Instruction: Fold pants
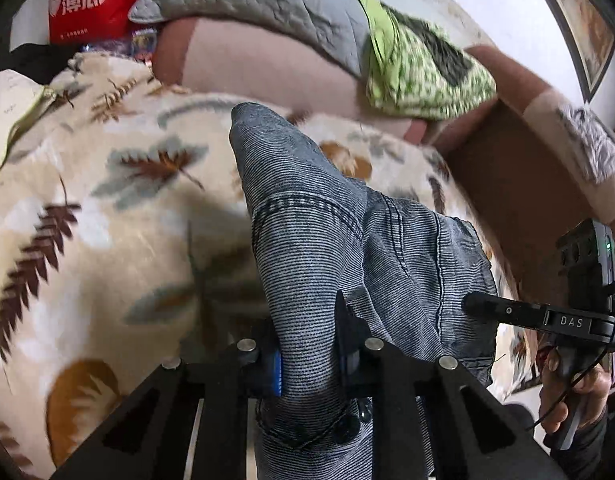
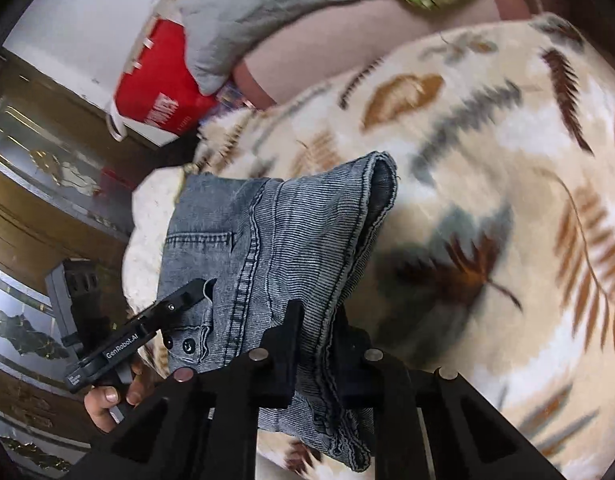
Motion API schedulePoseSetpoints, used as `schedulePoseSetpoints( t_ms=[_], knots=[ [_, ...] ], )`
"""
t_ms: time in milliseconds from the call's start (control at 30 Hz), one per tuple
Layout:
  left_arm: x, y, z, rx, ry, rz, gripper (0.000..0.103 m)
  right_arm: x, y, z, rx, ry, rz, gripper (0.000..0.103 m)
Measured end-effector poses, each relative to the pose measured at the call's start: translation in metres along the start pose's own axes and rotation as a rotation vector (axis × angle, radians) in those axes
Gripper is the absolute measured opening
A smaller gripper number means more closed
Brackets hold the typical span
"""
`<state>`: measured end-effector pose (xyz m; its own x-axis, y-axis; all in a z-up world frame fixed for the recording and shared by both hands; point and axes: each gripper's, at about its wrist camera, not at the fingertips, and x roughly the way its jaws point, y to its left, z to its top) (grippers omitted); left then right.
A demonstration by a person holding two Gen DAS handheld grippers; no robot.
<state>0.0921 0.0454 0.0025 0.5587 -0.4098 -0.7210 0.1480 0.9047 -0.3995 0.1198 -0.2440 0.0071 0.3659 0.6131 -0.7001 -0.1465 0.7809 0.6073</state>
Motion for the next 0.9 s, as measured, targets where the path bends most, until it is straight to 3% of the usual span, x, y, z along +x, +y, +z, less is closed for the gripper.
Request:
schedulePoseSetpoints(
  t_ms=[200,367,400,433,500,667,700,733,767,800,867,900],
  knots=[
    [0.02,0.02,0.033,-0.027,-0.032,-0.008,0.02,0.015,0.011,0.04,-0.006,-0.041,0.011,0.016],
    [0.068,0.035,0.03,-0.052,0.042,0.049,0.025,0.062,-0.012,0.057,0.03,-0.004,-0.024,0.016],
    [0.08,0.039,0.027,-0.06,0.068,0.093,0.035,0.073,-0.018,0.057,0.035,0.009,-0.037,0.016],
    [0.09,0.043,0.024,-0.064,0.095,0.16,0.054,0.083,-0.023,0.056,0.039,0.021,-0.058,0.019],
    [0.091,0.045,0.018,-0.062,0.096,0.24,0.071,0.097,-0.031,0.05,0.028,0.032,-0.174,0.021],
    [0.033,0.028,0.001,-0.004,-0.037,0.303,0.082,0.073,-0.01,0.029,-0.076,-0.011,-0.289,0.028],
    [0.025,0.024,-0.007,0.002,-0.071,0.312,0.087,0.065,-0.002,0.022,-0.101,-0.029,-0.285,0.031],
    [0.02,0.019,-0.015,0.013,-0.094,0.329,0.089,0.059,0.007,0.012,-0.132,-0.045,-0.281,0.042],
    [0.022,0.015,-0.023,0.039,-0.093,0.353,0.089,0.059,0.008,0.007,-0.143,-0.048,-0.286,0.061],
    [0.032,0.013,-0.029,0.065,-0.07,0.389,0.089,0.063,0.01,0.0,-0.153,-0.042,-0.306,0.069],
    [0.06,0.016,-0.039,0.097,0.017,0.446,0.089,0.085,0.006,-0.01,-0.176,0.024,-0.359,0.069],
    [0.064,0.016,-0.04,0.089,0.013,0.461,0.09,0.101,-0.001,-0.015,-0.171,0.085,-0.402,0.069]
  ],
)
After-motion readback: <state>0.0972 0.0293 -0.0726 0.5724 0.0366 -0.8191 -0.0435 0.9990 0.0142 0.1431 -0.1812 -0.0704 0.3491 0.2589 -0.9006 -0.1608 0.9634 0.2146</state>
